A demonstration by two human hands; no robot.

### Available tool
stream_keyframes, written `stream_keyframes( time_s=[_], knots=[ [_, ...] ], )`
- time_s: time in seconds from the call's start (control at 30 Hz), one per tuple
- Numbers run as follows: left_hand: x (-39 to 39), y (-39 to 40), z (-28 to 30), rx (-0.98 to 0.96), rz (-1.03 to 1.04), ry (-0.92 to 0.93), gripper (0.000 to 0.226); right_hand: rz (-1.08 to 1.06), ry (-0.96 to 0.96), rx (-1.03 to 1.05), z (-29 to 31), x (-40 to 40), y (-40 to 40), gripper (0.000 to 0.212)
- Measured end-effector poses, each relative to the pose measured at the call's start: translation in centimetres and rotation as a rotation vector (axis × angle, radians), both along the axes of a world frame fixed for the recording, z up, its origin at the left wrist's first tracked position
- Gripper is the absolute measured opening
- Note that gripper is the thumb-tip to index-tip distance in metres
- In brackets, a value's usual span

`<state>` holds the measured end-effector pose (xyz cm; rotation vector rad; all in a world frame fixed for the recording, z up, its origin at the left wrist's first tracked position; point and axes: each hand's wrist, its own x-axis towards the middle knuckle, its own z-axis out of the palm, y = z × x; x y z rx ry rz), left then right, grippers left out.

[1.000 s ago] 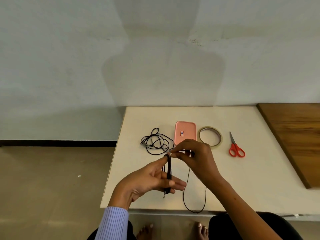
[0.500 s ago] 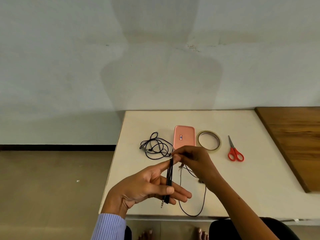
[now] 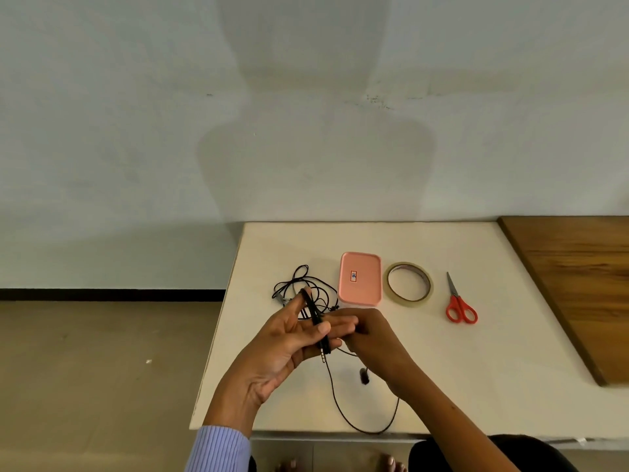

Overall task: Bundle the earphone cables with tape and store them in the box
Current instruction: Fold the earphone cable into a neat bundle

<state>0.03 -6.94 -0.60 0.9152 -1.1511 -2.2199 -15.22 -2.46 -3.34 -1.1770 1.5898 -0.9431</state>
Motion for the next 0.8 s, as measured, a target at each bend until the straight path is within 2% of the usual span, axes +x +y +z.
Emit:
stream_keyframes(
  time_s=[0.23, 0.37, 0.43, 0.57, 0.67, 0.8],
  knots=[
    [0.8, -0.5, 0.1, 0.027, 0.122, 0.020, 0.074, 0.030, 0.052, -0.003, 0.0, -0.7, 0.1, 0.015],
    [1.0, -0.7, 0.2, 0.060, 0.200, 0.065, 0.074, 0.069, 0.210, 0.036, -0.7, -0.7, -0.1, 0.026],
    [1.1, -0.9, 0.0, 0.072, 0.257, 0.084, 0.079, 0.040, 0.253, 0.019, -1.2, -0.5, -0.2, 0.022],
    [1.4, -1.1, -0.1, 0.090, 0.312, 0.122, 0.078, 0.104, 0.357, 0.075, -1.5, -0.7, -0.1, 0.048],
    [1.4, -1.1, -0.2, 0.106, 0.304, 0.142, 0.065, 0.186, 0.511, 0.069, -1.6, -0.7, -0.1, 0.036],
    [1.5, -1.1, -0.2, 0.108, 0.304, 0.119, 0.046, 0.173, 0.558, -0.007, -1.6, -1.0, 0.1, 0.019]
  ],
)
